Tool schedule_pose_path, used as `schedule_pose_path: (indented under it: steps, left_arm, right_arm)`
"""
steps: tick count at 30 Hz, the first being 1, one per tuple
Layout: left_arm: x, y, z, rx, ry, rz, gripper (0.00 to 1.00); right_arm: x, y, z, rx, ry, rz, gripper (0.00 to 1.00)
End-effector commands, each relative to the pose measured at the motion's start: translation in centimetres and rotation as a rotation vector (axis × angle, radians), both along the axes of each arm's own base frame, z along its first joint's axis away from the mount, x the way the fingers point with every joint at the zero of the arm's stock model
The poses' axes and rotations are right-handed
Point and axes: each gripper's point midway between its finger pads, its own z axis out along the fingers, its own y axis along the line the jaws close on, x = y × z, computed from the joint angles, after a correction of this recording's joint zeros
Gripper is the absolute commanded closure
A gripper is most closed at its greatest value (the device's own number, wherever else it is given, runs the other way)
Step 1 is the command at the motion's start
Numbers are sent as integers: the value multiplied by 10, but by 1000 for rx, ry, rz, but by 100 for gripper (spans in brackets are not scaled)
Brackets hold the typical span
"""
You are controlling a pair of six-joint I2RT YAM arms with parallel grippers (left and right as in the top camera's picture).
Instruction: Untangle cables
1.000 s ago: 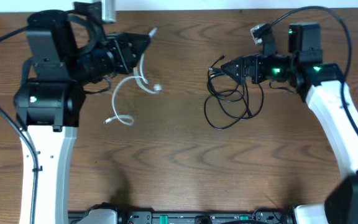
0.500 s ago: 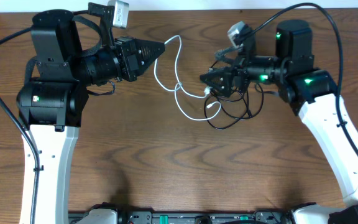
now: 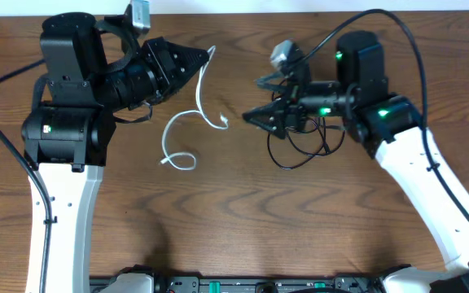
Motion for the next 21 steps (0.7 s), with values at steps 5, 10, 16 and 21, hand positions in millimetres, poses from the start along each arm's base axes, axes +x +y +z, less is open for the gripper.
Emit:
schedule_pose_path:
  steps: [5,10,16,21]
  left_arm:
    - [5,3,0,-125,174,108,94]
    - [5,3,0,-147,202,120,92]
    - [6,3,1,-148,199,120,92]
    - [10,8,-2,-129,190,158,92]
  right_arm:
    - [-5,33,-11,-8,-54,63,12]
    - [-7,55,-16,14,-77,105,11]
    - [-4,76,-17,60,-51,105,24]
    - [7,75,-19,55,5,26,88]
